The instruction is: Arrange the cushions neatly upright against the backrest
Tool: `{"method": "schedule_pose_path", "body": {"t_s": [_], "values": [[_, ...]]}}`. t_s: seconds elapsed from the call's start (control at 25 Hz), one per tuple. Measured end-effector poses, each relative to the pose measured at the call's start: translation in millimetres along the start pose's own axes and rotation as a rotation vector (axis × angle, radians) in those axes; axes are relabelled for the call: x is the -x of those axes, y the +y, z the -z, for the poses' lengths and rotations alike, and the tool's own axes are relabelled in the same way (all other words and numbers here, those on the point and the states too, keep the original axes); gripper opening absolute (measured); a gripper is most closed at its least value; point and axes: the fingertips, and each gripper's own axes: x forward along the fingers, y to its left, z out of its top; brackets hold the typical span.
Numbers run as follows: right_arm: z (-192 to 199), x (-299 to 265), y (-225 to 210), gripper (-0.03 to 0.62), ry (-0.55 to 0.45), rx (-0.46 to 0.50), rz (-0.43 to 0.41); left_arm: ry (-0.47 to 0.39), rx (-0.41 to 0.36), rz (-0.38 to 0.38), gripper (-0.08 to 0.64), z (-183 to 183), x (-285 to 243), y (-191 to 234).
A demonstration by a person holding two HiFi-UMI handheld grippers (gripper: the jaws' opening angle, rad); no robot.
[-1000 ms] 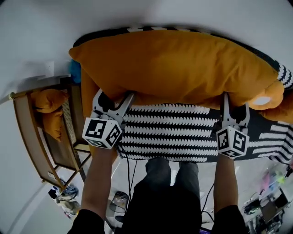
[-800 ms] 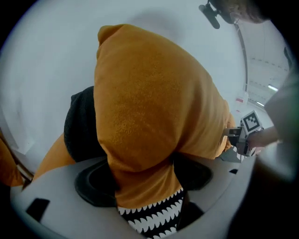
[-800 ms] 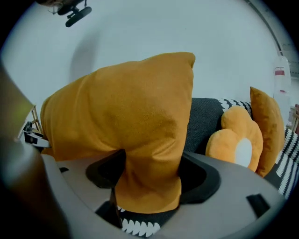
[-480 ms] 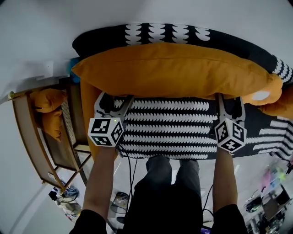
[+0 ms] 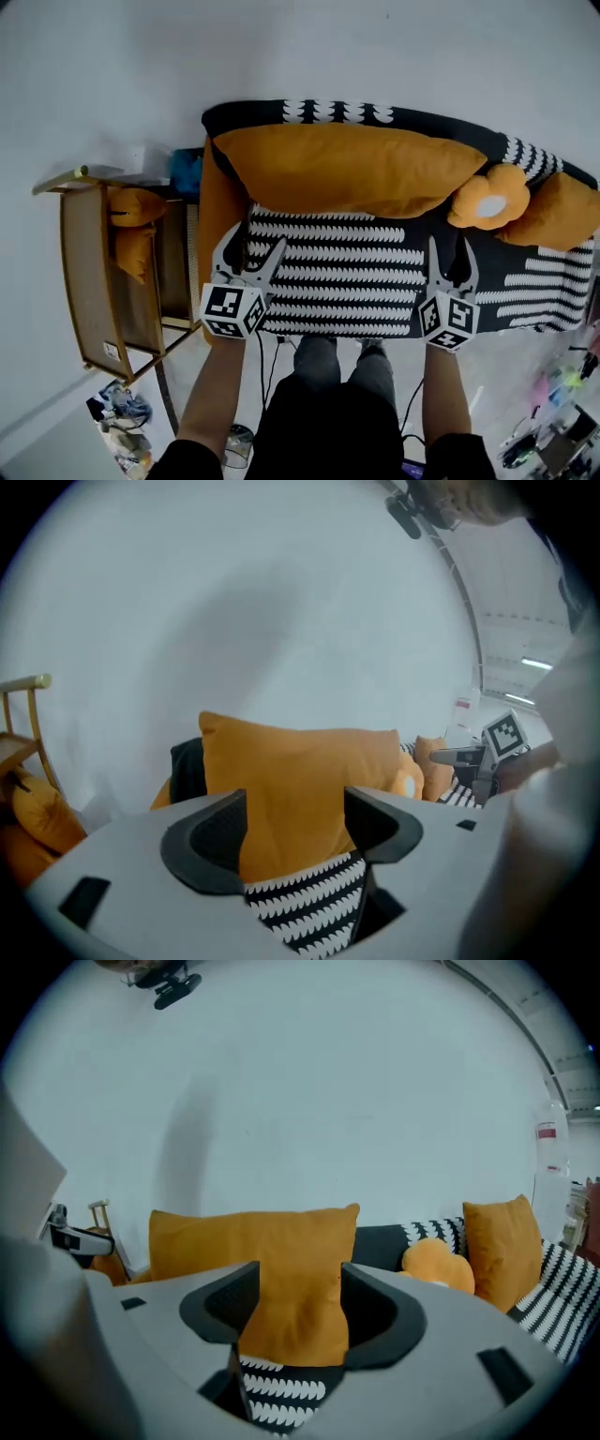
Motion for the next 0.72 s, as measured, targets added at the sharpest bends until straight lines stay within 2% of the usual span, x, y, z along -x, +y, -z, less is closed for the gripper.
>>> {"method": "schedule_pose_path", "body": {"t_s": [0.24,0.36,0.56,0.72], "values": [[-45.4,82.1,-3.3,0.232,-0.071,0.019,-0.082,-0.085,-0.029,0.014,0.254,-43.4,69.5,-64.9],[-66.8,130.6,-23.8,0.198,-0.13,0.039,-0.123,-0.139,-0.027,0.014,0.215,-58.7,95.1,-110.1],[-79.9,213.0,-65.5,0.158,-0.193,0.068,-0.172,-0.212,-0.034,0.016,0.171,-80.1,148.7,-196.9],[-96.8,262.6,-88.7,0.13,-0.247,0.069,-0.205,-0.304,-0.034,0.013,0.149,-105.4,195.6,-254.6]]}}
